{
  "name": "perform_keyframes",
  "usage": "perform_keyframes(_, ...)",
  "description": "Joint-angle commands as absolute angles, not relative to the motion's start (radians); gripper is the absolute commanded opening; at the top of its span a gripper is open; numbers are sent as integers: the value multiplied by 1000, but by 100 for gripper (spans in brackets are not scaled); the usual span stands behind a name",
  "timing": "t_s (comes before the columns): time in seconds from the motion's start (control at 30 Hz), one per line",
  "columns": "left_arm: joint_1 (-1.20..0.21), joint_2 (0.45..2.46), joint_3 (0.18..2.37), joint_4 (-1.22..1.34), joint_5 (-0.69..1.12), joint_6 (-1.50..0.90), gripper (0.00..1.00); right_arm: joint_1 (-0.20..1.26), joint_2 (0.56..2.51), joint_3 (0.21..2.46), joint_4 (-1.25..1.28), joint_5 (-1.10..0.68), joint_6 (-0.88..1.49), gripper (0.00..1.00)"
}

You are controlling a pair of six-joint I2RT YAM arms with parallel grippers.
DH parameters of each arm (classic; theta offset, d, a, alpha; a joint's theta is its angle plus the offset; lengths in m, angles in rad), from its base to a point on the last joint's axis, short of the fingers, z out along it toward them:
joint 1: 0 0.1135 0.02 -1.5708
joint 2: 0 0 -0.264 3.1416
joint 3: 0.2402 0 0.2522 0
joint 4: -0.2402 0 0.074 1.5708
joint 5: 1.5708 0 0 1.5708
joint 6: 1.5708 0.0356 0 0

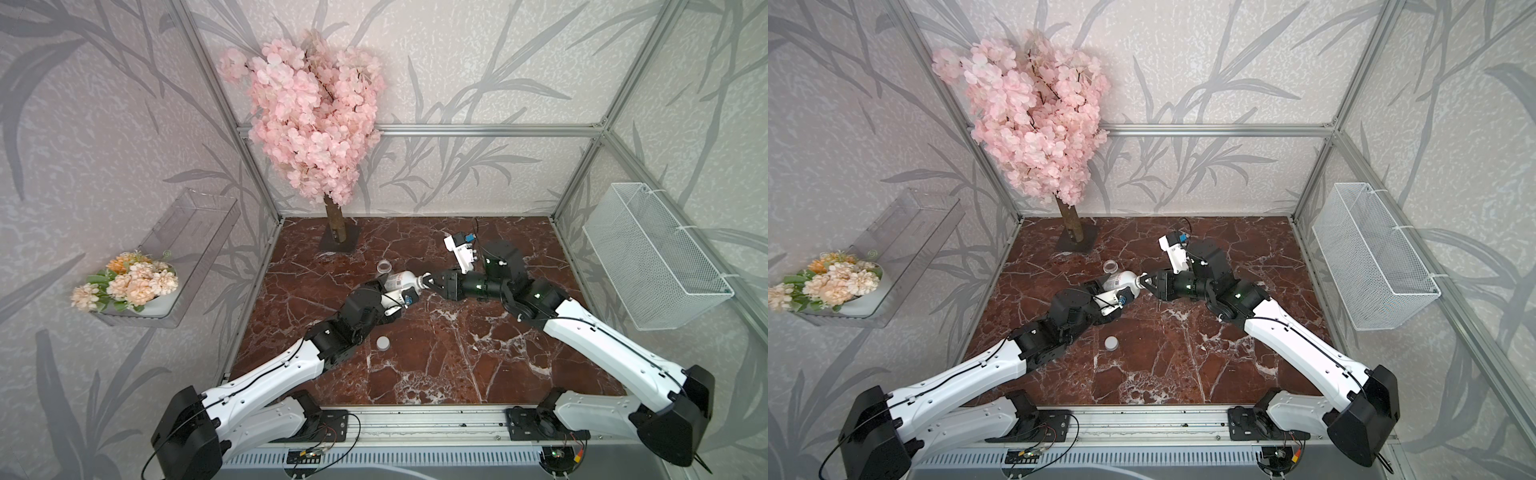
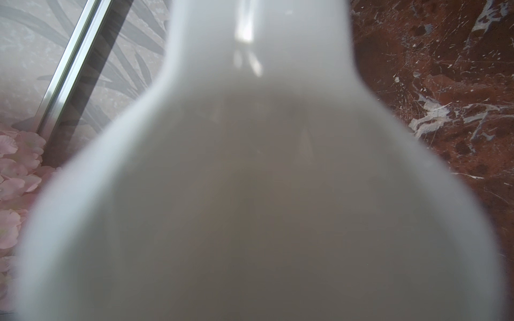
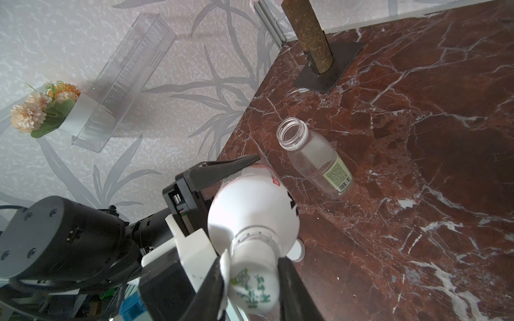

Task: Screw on the bottle caps
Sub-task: Screw the bottle cap onto the plastic bottle.

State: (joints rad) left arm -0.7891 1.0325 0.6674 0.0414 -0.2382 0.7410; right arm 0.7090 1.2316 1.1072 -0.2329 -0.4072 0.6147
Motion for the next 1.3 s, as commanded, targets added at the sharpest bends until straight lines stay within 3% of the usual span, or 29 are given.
perform_keyframes(0.0, -830, 1003, 779, 331, -68, 734, 73, 773, 1289, 1061, -225, -475, 654, 30)
perform_keyframes(0.47, -830, 980, 796, 276, 6, 692, 73, 757, 1211, 1053, -293, -515, 402, 34)
perform_keyframes(0.8, -831, 963, 799, 226, 56, 674, 73, 716, 1199, 1071, -246, -574, 380, 35)
perform_keyframes(1.27, -830, 978, 824, 218, 87, 687, 73, 716, 1248, 1138, -371, -672, 287, 37)
